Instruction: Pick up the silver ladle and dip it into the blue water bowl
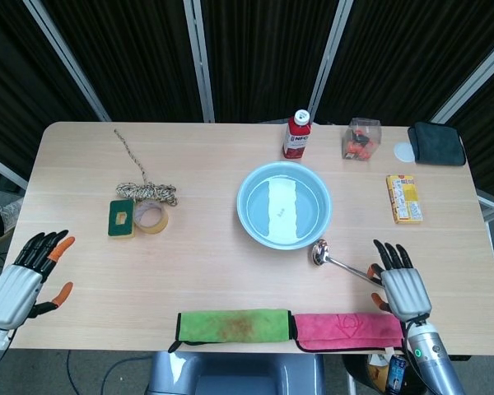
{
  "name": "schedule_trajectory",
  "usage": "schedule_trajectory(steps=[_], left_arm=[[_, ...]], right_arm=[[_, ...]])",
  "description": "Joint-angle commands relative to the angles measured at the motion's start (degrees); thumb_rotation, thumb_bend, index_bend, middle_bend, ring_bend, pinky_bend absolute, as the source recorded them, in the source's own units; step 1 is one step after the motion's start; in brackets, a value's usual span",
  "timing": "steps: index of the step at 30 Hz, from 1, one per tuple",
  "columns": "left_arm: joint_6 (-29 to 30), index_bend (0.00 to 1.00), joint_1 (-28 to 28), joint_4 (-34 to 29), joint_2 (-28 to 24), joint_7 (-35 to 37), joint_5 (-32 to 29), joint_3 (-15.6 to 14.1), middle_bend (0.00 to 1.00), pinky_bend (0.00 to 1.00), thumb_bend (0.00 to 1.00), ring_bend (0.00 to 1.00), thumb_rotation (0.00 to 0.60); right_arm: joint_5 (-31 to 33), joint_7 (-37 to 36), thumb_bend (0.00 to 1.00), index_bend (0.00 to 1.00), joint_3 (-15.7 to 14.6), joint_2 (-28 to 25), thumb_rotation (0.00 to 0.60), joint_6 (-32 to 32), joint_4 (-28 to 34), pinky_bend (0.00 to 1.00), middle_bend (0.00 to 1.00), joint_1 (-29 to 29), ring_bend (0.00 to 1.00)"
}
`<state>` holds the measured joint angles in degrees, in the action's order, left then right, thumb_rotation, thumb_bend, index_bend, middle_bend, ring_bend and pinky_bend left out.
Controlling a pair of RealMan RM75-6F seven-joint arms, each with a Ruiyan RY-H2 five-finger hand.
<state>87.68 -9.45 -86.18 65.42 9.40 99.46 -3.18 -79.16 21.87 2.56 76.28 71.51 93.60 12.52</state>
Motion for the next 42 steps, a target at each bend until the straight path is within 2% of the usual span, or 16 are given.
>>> schedule_trajectory(steps=[1,13,25,42], left_arm=[[-0.3,0.0,-0.2,0.1,-0.2,0.5,-0.3,0.0,0.0,0.0,0.42,0.0,0.565],[-1.6,0.0,-0.6,0.3,0.0,0.5,-2.1,0.7,0.0,0.0,0.41,0.0,0.565],[-1.6,0.0,-0.6,0.1,0.4,-0.8,-2.5,0.9,0.0,0.0,0.41,0.0,0.565],[-1.3,0.0,-0.7,0.3,0.2,0.2,-2.1,0.8,0.0,0.0,0.41,0.0,0.565]], right_arm=[[1.6,0.6,0.23,0.46,1.0,1.2,0.6,-1.8,-0.8,0.0,0.0,1.3,0.0],[8.5,-1.4,0.23,0.43,4.5,7.1,0.6,-10.7,-10.1,0.0,0.0,7.1,0.0],[10.4,-8.0,0.23,0.38,4.2,10.9,0.6,-15.2,-20.0,0.0,0.0,8.8,0.0],[10.2,-10.4,0.23,0.41,2.9,13.0,0.6,-14.6,-23.0,0.0,0.0,8.2,0.0]])
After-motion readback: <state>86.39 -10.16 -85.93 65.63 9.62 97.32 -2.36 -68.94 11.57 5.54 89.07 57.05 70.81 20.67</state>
